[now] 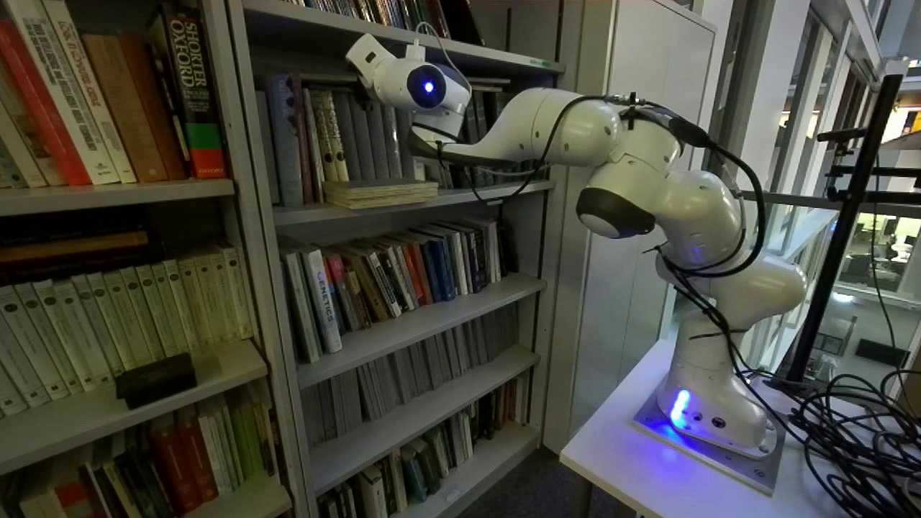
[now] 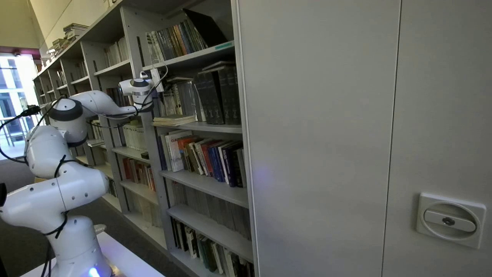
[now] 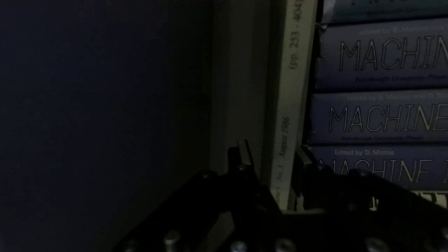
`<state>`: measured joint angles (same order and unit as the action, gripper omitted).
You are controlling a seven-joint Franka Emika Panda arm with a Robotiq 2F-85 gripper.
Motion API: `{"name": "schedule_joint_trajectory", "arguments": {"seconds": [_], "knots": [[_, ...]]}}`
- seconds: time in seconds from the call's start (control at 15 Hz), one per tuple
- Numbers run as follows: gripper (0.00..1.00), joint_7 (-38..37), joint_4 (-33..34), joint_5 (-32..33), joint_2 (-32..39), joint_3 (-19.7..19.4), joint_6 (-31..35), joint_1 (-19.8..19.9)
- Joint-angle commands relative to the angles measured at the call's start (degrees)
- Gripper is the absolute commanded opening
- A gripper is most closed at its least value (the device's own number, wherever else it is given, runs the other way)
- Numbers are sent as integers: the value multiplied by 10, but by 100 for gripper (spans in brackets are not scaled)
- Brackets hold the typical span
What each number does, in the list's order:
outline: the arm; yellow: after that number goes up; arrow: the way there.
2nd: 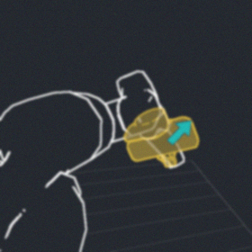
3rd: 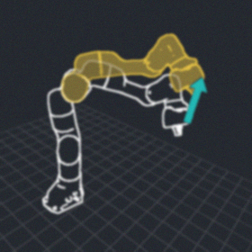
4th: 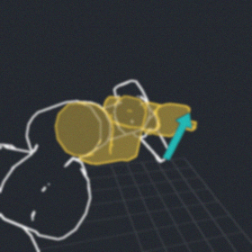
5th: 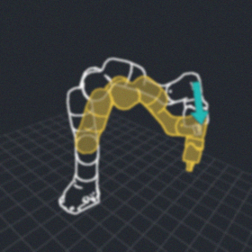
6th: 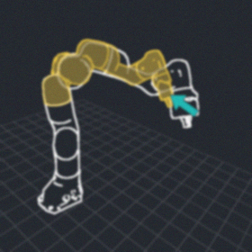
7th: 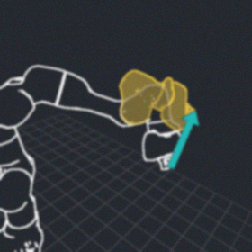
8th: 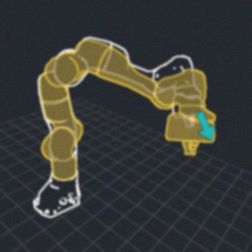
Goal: Pick up the book and place it on the other books on the shelf
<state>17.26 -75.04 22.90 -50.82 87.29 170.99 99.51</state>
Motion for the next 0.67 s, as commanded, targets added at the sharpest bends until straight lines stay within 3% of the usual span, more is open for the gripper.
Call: {"name": "schedule_joint_trajectory", "arguments": {"seconds": [0.0,0.2,0.27,0.33,0.6], "knots": [[32,11,-30,0,13,-20,18,-27],[29,16,-31,1,15,-14,17,-28],[25,20,-23,1,14,-7,14,-20],[15,23,-9,0,14,1,9,-9],[14,32,6,-2,15,22,1,16]]}}
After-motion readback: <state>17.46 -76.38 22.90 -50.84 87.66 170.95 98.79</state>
